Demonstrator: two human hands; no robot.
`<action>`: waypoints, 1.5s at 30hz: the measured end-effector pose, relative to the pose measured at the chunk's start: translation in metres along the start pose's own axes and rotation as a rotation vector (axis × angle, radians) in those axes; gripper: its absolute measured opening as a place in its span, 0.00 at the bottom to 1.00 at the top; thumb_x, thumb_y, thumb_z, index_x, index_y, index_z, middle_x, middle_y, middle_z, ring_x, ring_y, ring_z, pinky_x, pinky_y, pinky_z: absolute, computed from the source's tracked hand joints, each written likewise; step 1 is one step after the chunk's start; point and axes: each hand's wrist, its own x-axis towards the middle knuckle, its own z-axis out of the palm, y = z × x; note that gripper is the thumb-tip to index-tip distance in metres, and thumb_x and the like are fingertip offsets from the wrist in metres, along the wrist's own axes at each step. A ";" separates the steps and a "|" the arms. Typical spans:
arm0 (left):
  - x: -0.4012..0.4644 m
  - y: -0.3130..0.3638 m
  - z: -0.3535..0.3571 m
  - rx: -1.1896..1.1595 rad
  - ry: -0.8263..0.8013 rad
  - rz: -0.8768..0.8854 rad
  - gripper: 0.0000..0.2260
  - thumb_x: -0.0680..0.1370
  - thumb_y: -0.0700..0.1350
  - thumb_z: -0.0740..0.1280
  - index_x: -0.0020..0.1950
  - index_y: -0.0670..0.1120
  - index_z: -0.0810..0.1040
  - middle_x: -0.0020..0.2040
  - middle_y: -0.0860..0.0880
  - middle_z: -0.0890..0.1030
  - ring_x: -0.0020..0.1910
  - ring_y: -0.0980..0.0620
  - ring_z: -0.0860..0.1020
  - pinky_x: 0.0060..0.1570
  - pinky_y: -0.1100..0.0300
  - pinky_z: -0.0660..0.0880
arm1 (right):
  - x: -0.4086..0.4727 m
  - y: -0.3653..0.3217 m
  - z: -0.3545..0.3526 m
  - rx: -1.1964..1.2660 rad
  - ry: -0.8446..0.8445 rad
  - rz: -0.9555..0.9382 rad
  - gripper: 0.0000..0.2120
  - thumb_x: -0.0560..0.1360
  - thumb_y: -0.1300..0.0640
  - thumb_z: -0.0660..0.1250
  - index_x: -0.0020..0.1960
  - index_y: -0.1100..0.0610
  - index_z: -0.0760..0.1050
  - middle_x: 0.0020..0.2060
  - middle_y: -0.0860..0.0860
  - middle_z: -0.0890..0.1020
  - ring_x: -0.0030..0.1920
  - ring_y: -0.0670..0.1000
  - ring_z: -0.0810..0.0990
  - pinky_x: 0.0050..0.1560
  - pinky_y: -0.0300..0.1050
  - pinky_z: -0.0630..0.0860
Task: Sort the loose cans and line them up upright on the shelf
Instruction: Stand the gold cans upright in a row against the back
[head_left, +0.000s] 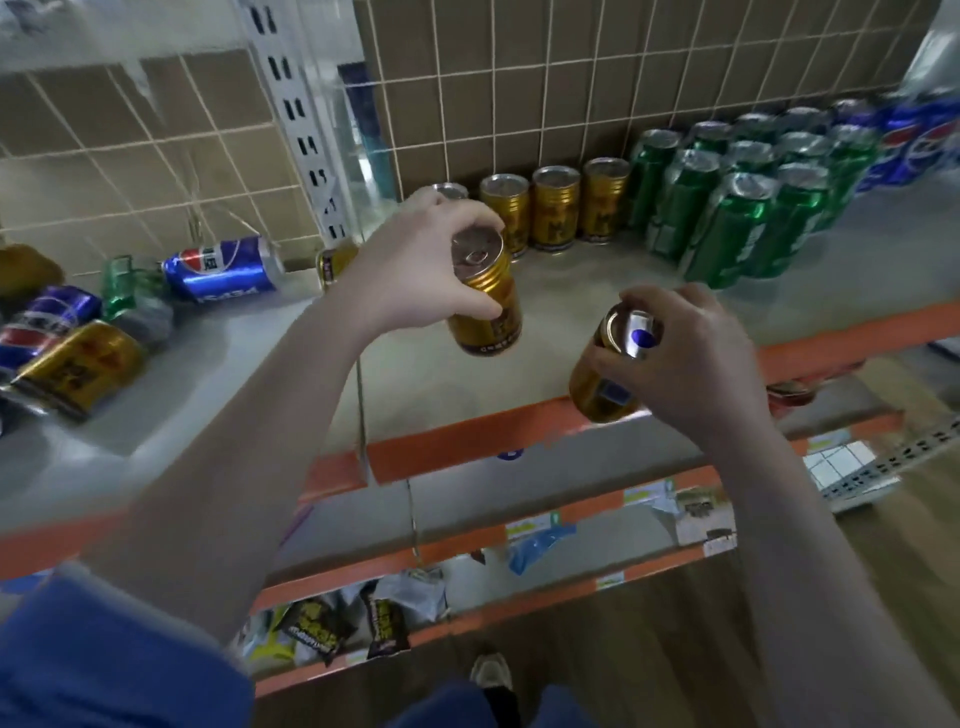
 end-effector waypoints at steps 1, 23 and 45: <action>0.014 0.001 0.002 0.004 -0.010 0.023 0.31 0.67 0.52 0.76 0.67 0.55 0.70 0.55 0.52 0.65 0.54 0.54 0.65 0.49 0.61 0.64 | 0.009 0.004 -0.001 -0.008 0.009 -0.003 0.28 0.66 0.46 0.73 0.63 0.52 0.74 0.54 0.55 0.74 0.55 0.57 0.73 0.48 0.48 0.72; 0.162 -0.007 0.047 0.178 -0.271 0.037 0.31 0.68 0.50 0.76 0.68 0.57 0.69 0.67 0.50 0.66 0.65 0.51 0.67 0.58 0.59 0.68 | 0.132 0.069 0.018 0.065 -0.187 -0.298 0.29 0.66 0.44 0.72 0.63 0.53 0.74 0.53 0.54 0.75 0.55 0.56 0.72 0.49 0.50 0.73; 0.153 -0.028 0.061 0.358 -0.233 0.158 0.32 0.70 0.49 0.75 0.72 0.54 0.67 0.63 0.49 0.72 0.62 0.48 0.67 0.60 0.49 0.69 | 0.148 0.062 0.029 -0.064 -0.244 -0.382 0.30 0.68 0.43 0.70 0.67 0.51 0.71 0.55 0.52 0.73 0.55 0.53 0.68 0.46 0.42 0.64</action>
